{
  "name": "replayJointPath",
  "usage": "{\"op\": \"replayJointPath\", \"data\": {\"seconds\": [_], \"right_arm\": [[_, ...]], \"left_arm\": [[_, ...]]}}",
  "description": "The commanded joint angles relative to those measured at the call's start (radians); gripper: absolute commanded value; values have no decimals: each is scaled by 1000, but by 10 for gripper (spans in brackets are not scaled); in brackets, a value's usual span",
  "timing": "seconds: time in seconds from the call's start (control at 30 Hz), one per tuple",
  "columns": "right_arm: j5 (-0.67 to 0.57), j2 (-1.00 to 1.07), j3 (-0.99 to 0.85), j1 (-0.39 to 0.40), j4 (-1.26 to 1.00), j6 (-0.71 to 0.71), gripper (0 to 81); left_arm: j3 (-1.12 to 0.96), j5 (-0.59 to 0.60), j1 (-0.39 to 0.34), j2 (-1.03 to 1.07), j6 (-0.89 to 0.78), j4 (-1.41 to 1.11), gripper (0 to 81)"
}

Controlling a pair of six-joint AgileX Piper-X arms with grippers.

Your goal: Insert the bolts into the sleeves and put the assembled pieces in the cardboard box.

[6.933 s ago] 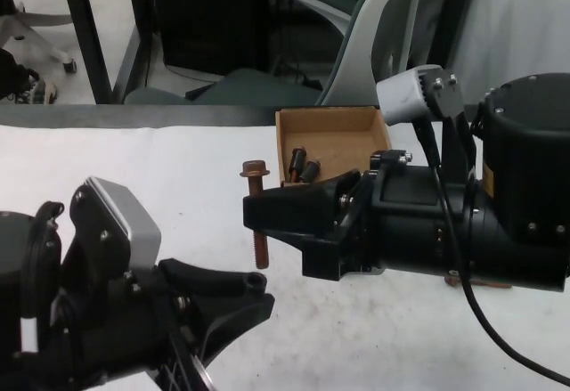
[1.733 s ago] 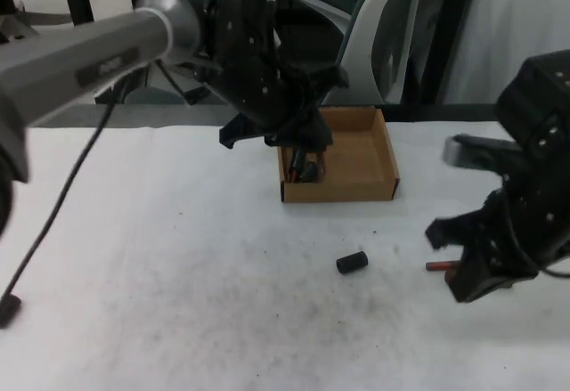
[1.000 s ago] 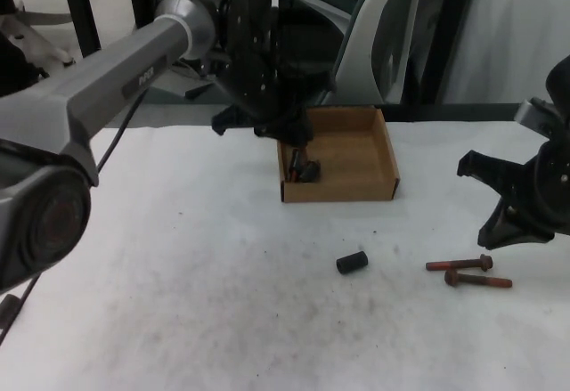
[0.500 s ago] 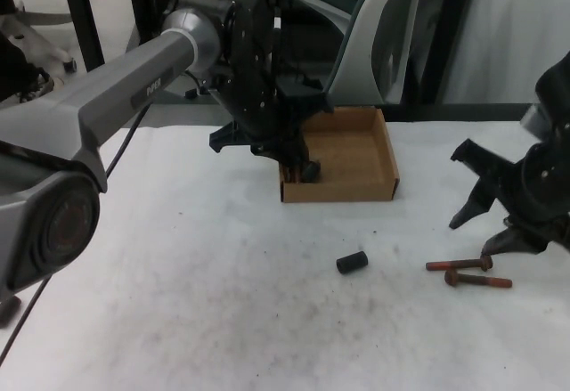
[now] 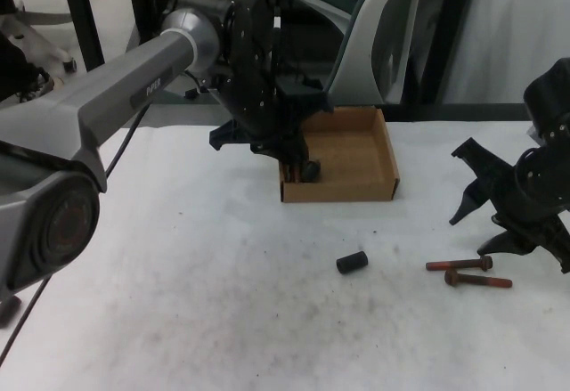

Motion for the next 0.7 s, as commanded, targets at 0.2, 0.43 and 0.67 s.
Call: {"op": "replayJointPath", "data": {"seconds": [0.2, 0.43, 0.67], "right_arm": [[21, -5, -5, -4, 5, 37, 446], [-22, -5, 12, -1, 41, 45, 446], [7, -5, 24, 8, 67, 45, 446]], "left_arm": [[-10, -1, -1, -11, 8, -12, 8], [-10, 0, -1, 2, 11, 12, 8], [-10, 6, -1, 9, 11, 22, 8]]}}
